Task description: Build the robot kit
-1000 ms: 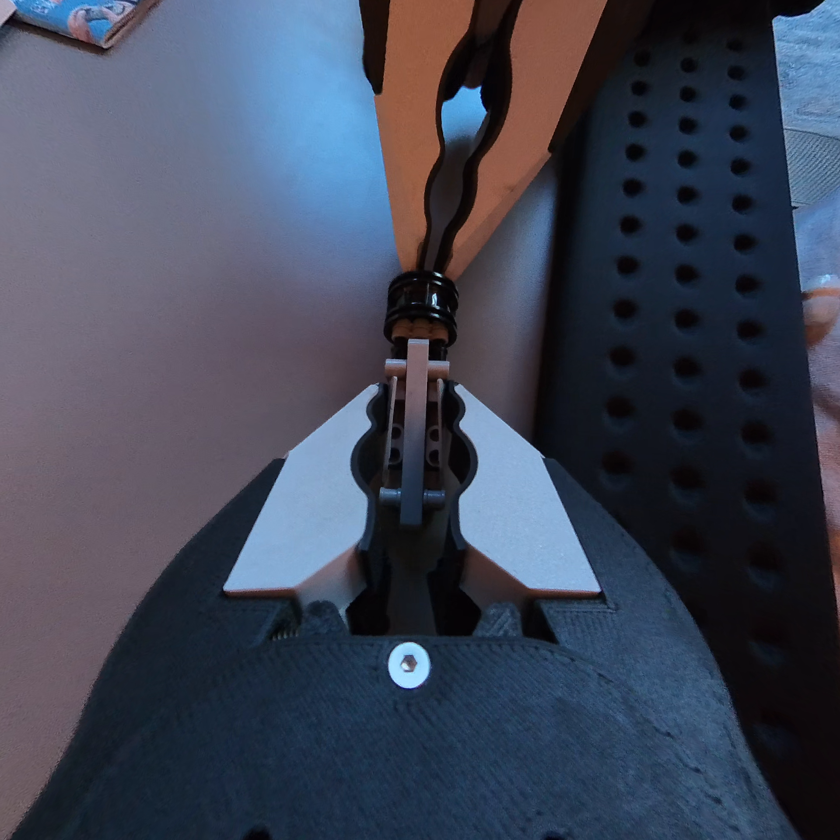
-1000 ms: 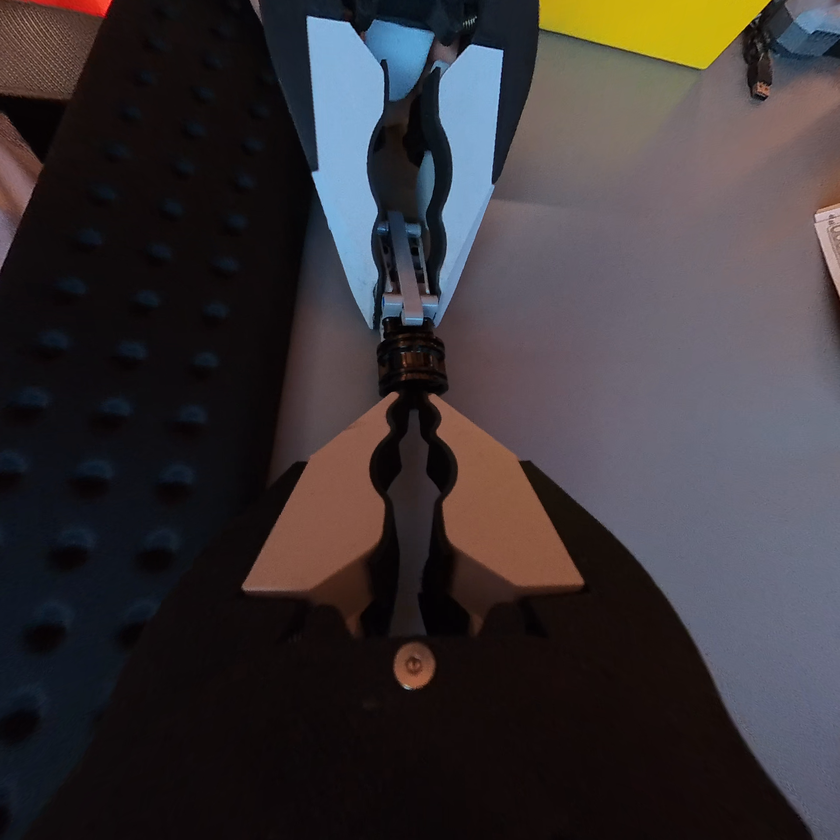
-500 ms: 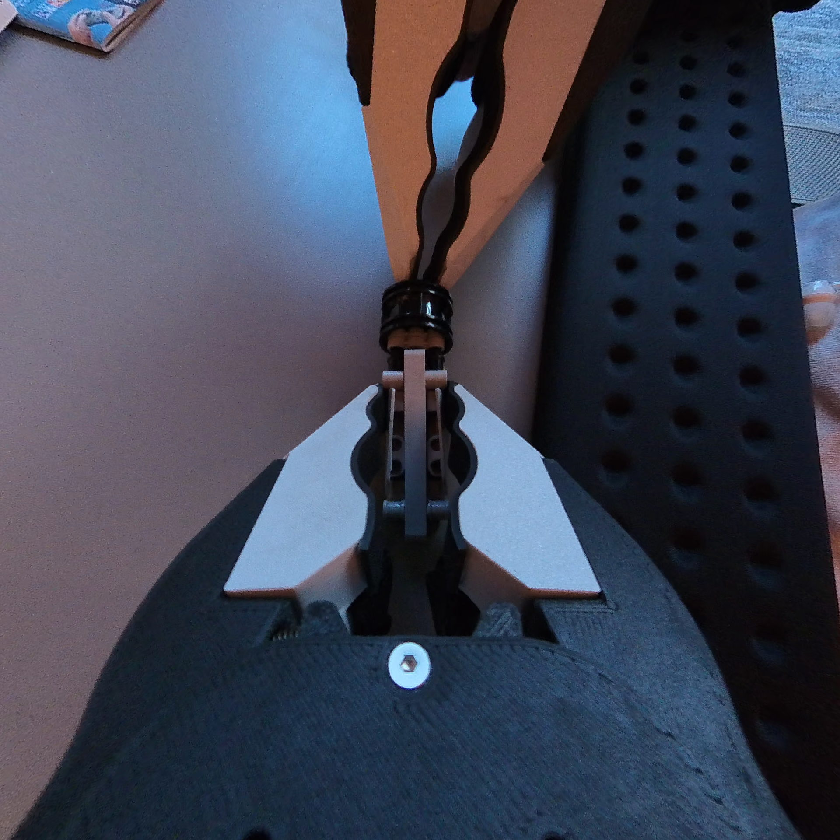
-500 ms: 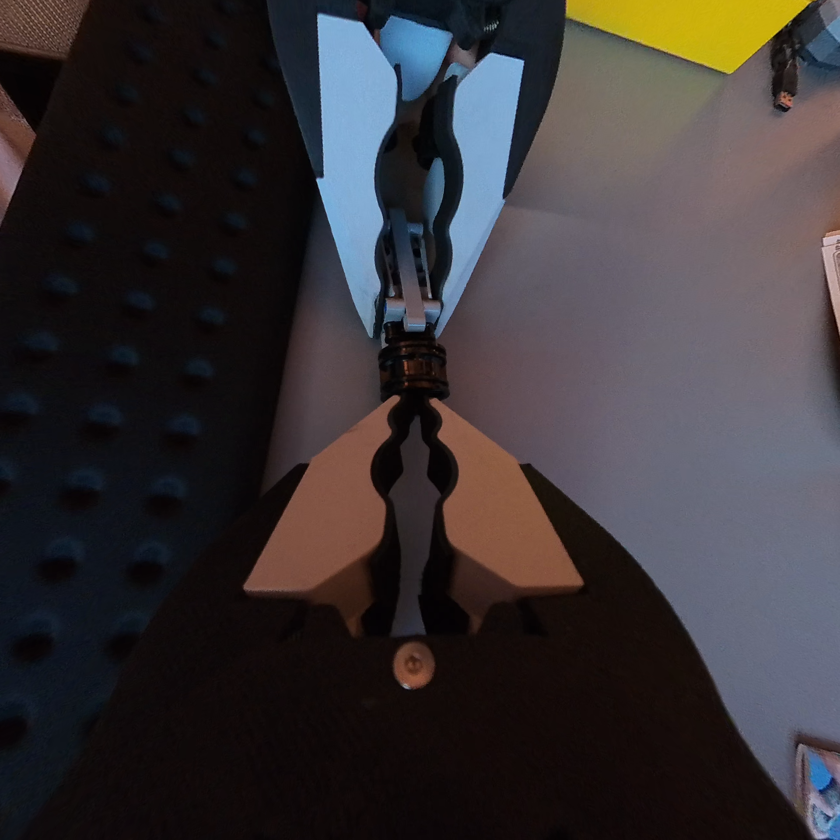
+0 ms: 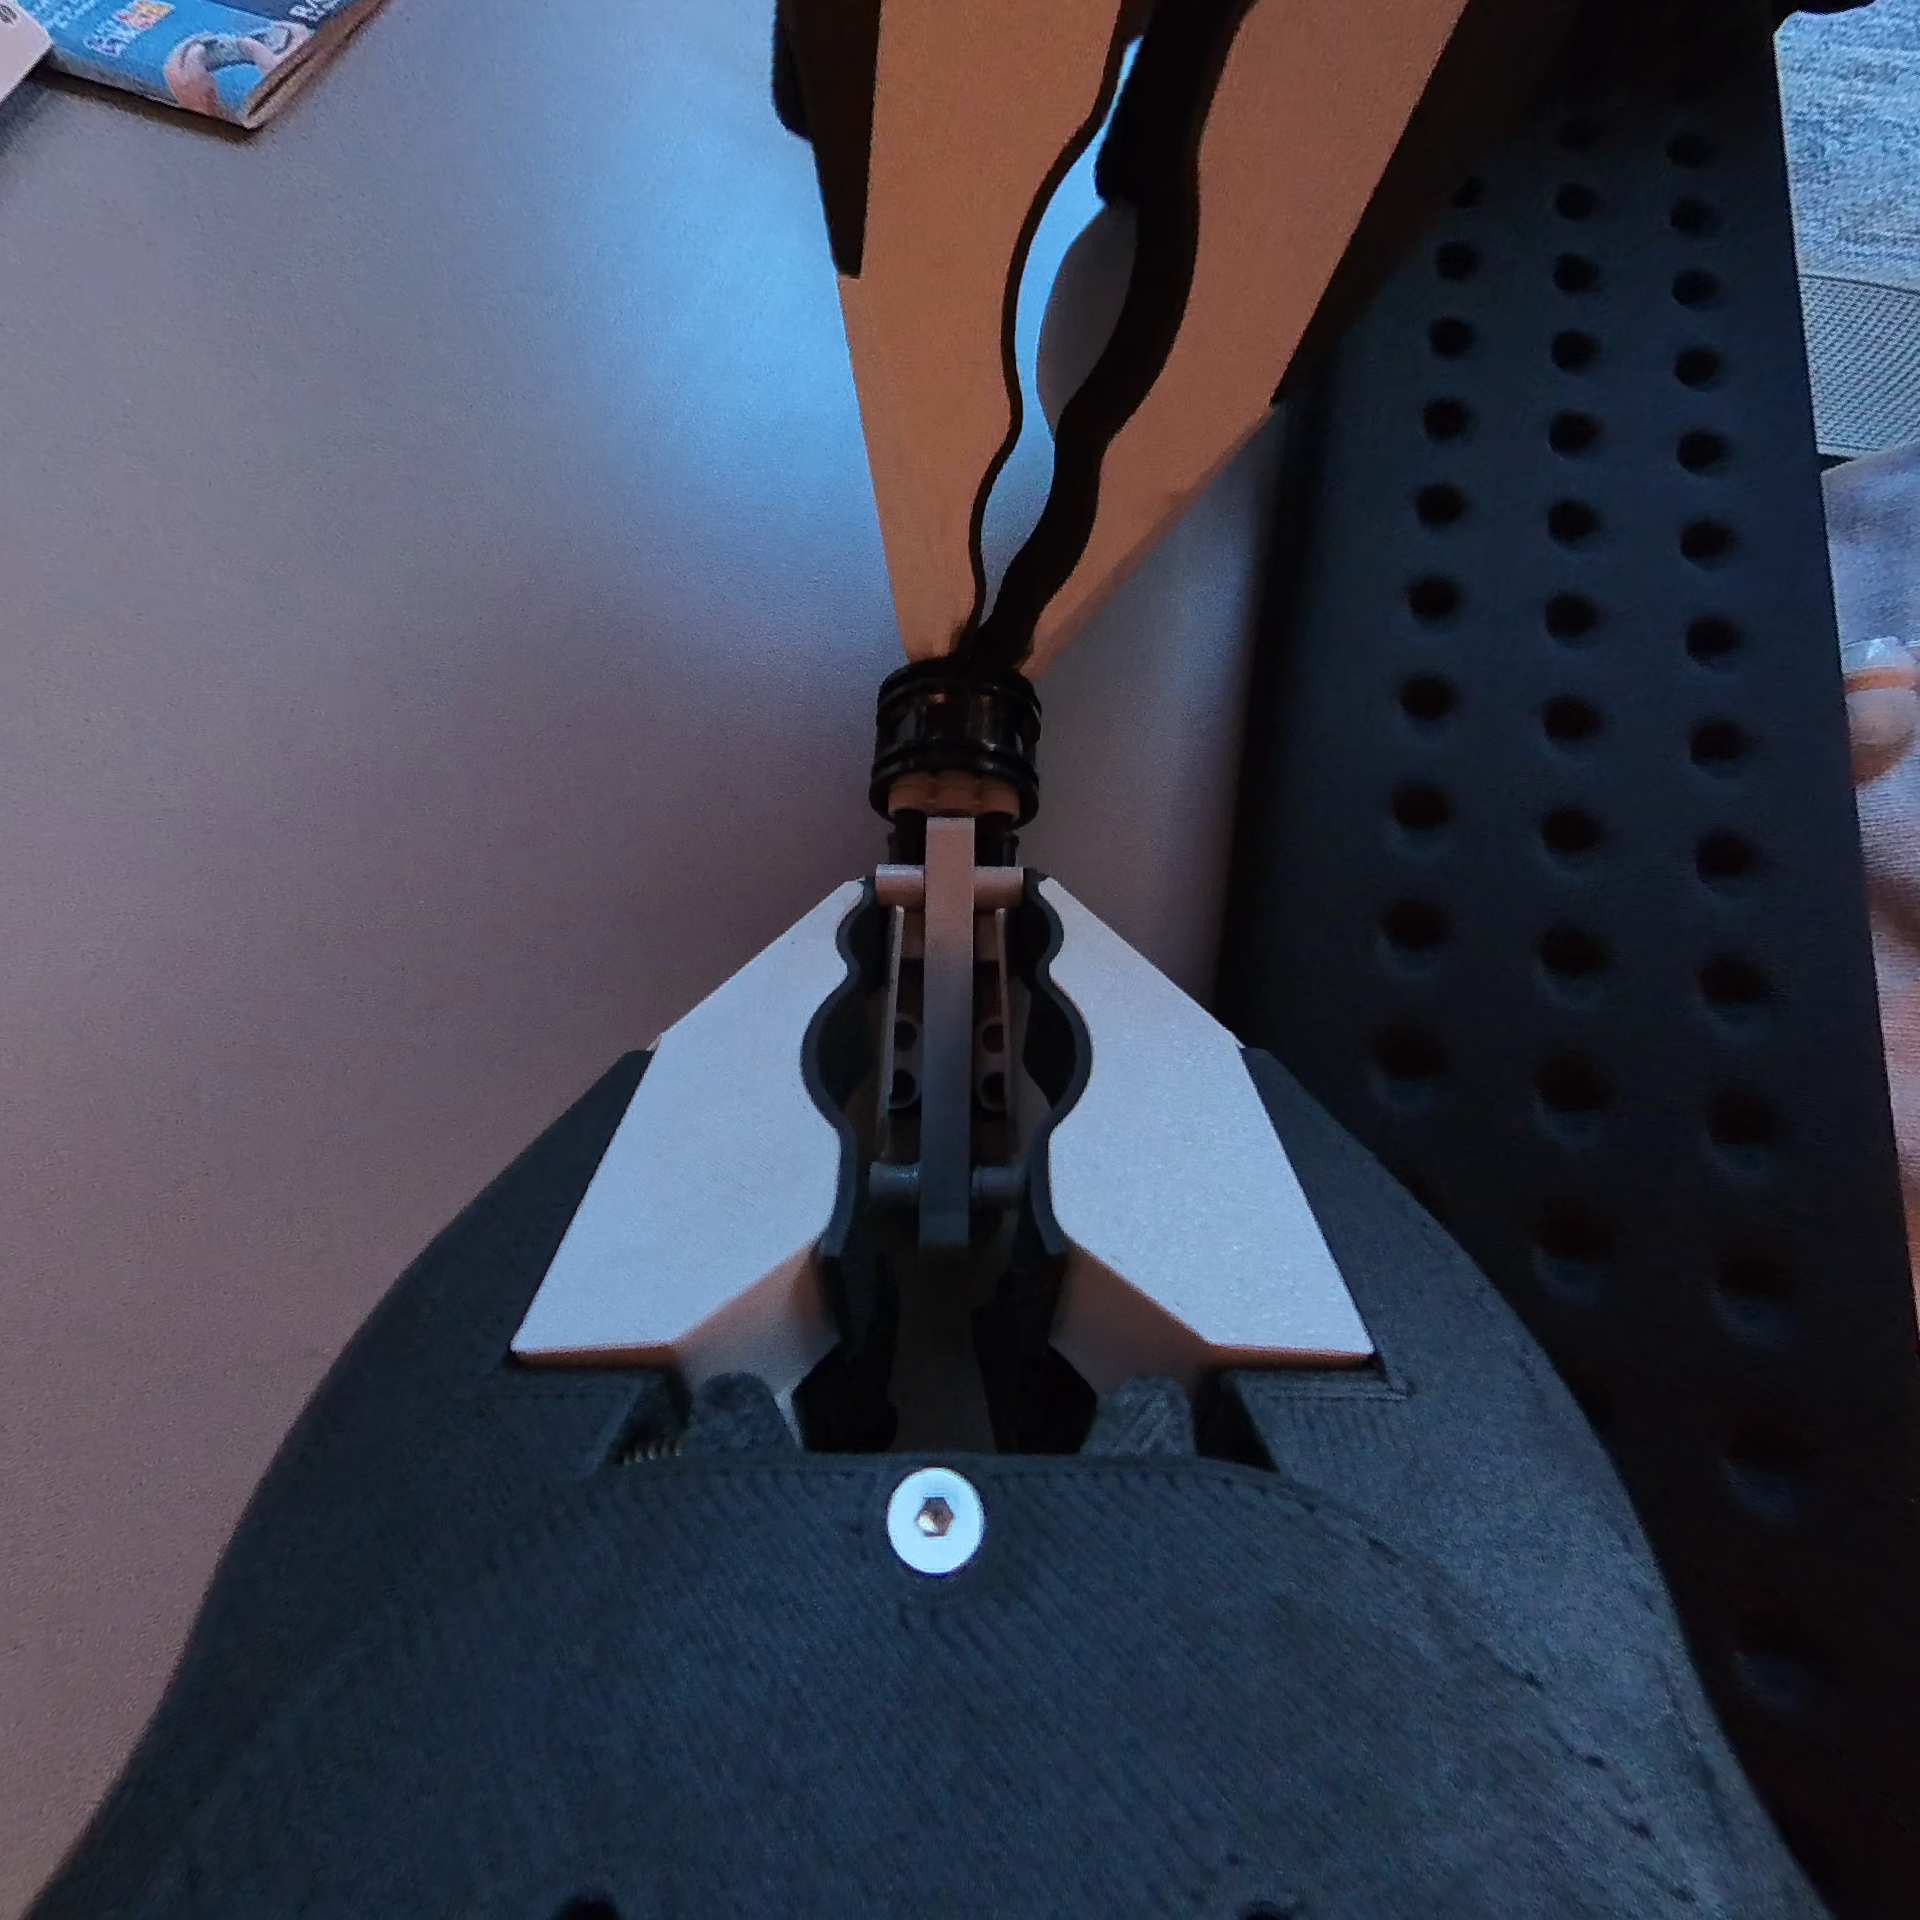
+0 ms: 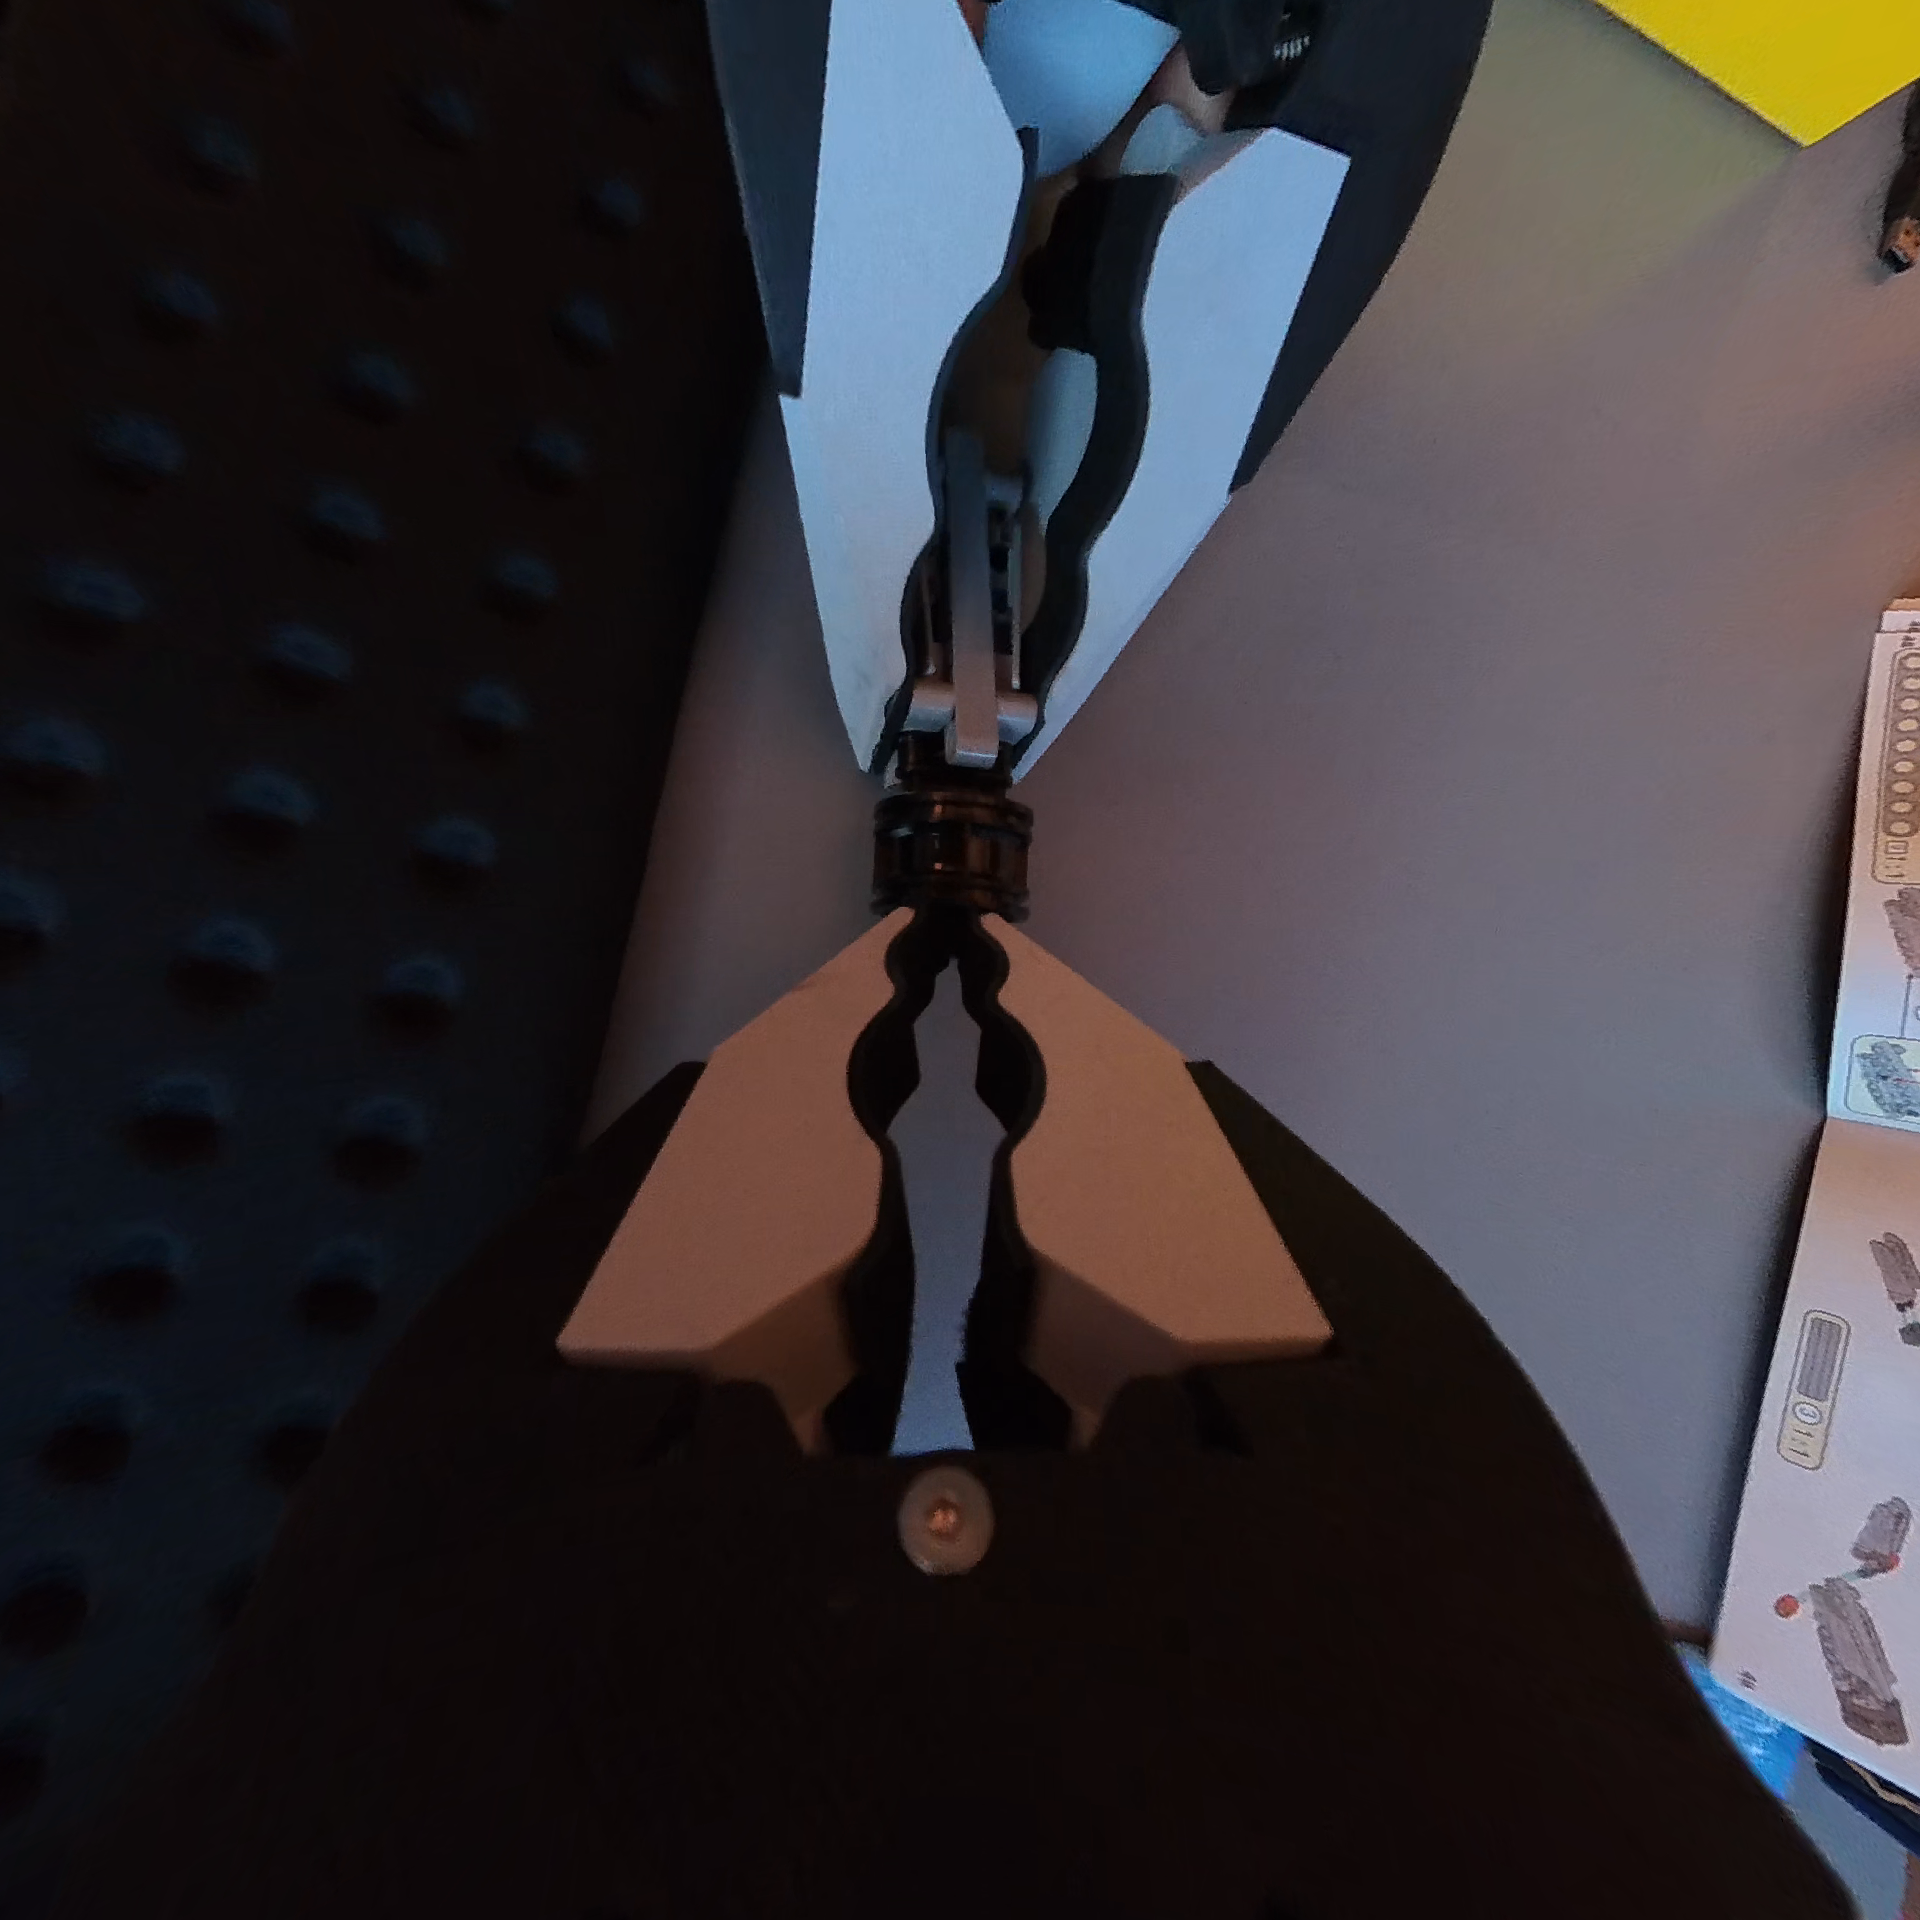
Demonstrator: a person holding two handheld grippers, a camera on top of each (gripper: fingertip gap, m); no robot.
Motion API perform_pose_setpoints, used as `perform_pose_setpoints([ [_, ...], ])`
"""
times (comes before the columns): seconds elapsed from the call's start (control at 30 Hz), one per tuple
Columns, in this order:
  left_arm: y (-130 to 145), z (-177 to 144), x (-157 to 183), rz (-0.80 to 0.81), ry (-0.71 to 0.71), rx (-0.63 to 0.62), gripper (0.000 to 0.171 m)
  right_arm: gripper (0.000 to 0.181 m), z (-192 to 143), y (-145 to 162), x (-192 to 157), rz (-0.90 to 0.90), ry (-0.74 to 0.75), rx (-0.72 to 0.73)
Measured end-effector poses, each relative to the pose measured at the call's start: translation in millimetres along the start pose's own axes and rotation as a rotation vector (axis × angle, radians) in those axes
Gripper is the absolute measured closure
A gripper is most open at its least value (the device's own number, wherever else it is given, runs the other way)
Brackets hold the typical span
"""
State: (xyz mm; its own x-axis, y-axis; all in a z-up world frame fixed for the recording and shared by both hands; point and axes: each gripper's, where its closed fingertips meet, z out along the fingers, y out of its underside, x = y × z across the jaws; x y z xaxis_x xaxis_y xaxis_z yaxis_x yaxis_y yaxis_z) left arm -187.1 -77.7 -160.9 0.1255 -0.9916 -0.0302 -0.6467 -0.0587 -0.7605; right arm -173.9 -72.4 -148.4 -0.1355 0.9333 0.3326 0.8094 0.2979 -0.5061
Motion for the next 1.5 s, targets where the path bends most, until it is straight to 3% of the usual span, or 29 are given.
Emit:
perform_pose_setpoints([
  [0.2, 0.1, -0.1, 0.0, 0.0, -0.001, 0.0, 0.149, 0.181, 0.2, -1.7, 0.3, -0.057, -0.035, -0.052],
  [0.57, 0.0, 0.0, 0.0, 0.001, -0.003, 0.0, 0.148, 0.181, 1.4, -3.6, 0.5, -0.038, -0.049, 0.01],
  [1.5, -0.1, -0.4, -0.1, 0.013, -0.014, 0.0, 0.148, 0.181, 3.2, -7.5, -0.1, -0.095, -0.043, -0.033],
])
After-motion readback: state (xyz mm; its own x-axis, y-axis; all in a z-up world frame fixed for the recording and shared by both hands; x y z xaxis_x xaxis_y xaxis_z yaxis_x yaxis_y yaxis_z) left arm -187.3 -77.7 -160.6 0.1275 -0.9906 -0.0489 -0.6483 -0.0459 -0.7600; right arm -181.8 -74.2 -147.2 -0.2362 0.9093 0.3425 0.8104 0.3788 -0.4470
